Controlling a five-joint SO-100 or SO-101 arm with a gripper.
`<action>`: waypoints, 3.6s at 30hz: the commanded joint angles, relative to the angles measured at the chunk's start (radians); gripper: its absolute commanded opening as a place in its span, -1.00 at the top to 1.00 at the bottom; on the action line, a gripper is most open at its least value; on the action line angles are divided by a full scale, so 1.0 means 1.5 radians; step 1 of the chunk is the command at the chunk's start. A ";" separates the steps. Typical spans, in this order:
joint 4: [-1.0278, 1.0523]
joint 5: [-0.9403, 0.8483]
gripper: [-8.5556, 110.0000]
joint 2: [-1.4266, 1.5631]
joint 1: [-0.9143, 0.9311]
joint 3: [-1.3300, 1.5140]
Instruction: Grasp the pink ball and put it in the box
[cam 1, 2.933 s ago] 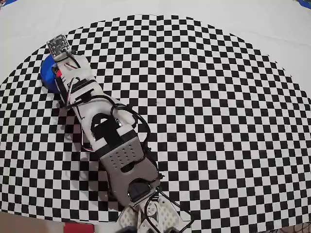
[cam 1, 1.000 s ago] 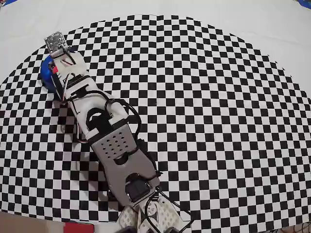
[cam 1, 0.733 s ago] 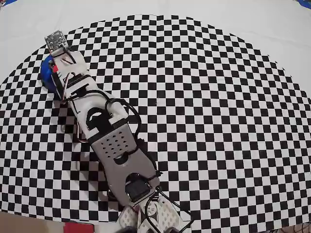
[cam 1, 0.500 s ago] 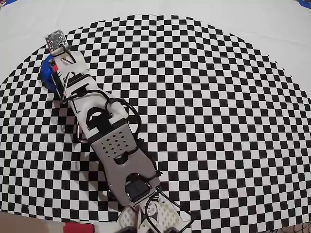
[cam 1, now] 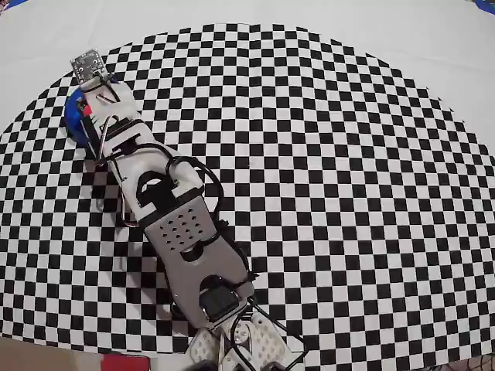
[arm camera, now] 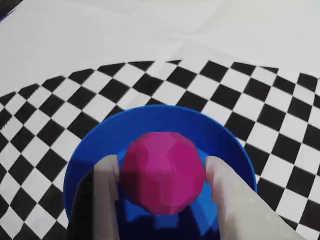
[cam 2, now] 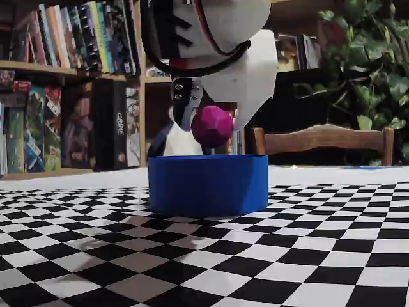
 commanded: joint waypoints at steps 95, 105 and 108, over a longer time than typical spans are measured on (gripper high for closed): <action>0.002 0.778 0.85 0.712 0.304 0.556; 0.112 0.911 0.85 0.947 0.368 0.757; 0.136 0.930 0.85 1.008 0.377 0.801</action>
